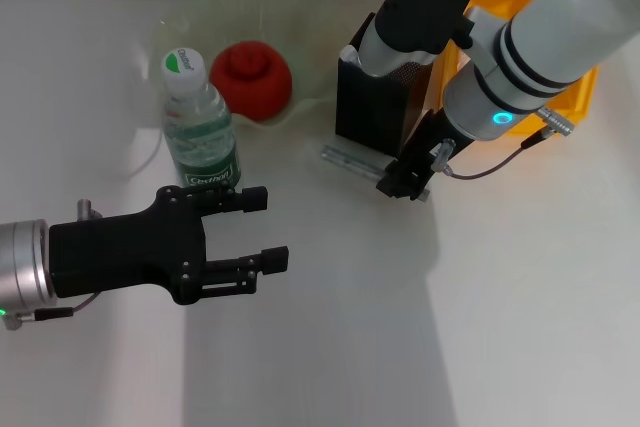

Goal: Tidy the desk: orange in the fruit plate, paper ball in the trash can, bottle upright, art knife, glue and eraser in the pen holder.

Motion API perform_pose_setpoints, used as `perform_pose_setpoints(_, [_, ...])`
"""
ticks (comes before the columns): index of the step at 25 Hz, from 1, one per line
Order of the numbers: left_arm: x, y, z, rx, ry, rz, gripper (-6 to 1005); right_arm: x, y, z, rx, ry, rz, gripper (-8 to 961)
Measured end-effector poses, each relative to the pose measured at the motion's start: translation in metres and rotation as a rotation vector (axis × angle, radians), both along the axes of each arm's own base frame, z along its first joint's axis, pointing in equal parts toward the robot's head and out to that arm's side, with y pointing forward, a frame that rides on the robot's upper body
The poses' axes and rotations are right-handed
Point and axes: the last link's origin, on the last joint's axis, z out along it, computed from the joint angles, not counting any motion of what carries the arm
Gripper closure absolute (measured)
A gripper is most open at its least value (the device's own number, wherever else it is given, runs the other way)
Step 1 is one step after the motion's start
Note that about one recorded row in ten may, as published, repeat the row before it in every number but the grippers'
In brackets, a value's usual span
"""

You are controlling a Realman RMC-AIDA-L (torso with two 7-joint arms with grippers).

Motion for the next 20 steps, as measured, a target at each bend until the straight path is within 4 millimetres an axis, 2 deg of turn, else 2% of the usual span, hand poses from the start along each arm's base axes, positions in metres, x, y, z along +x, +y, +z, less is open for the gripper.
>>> perform_pose_setpoints(4, [0.000,0.000,0.000,0.001,-0.003,0.000,244,-0.011,-0.011,0.020,0.016,0.057,0.025,788])
perform_pose_setpoints(6, [0.000,0.000,0.001,0.002,-0.003,0.001,244,-0.021,-0.020,0.044,0.035,0.135,0.030,787])
perform_pose_setpoints(7, [0.000,0.000,0.001,0.002,-0.004,0.001,244,-0.021,-0.020,0.044,0.035,0.135,0.030,786])
perform_pose_setpoints(8, [0.000,0.000,0.001,0.002,-0.004,0.000,244,-0.028,-0.028,0.061,0.047,0.224,0.025,786])
perform_pose_setpoints(9, [0.000,0.000,0.001,0.003,-0.004,0.001,244,-0.028,-0.028,0.061,0.047,0.224,0.025,785])
perform_pose_setpoints(12, [0.000,0.000,0.001,0.003,-0.004,0.001,245,-0.036,-0.039,0.096,0.092,0.395,0.018,783])
perform_pose_setpoints(13, [0.000,0.000,0.001,0.004,-0.003,0.001,245,-0.039,-0.043,0.121,0.136,0.522,0.016,783])
perform_pose_setpoints(14, [0.000,0.000,0.001,0.004,-0.003,0.001,245,-0.039,-0.043,0.121,0.136,0.522,0.016,782])
perform_pose_setpoints(16, [0.000,0.001,0.001,0.005,-0.003,0.001,245,-0.035,-0.045,0.143,0.191,0.661,0.014,781])
perform_pose_setpoints(17, [0.000,0.001,0.001,0.006,-0.003,0.001,245,-0.030,-0.044,0.153,0.228,0.744,0.009,781])
perform_pose_setpoints(18, [0.000,0.001,0.001,0.006,-0.003,0.001,245,-0.014,-0.039,0.168,0.300,0.924,0.006,780])
perform_pose_setpoints(20, [0.000,0.001,0.001,0.007,-0.003,0.002,245,-0.008,-0.035,0.170,0.325,0.986,0.002,779])
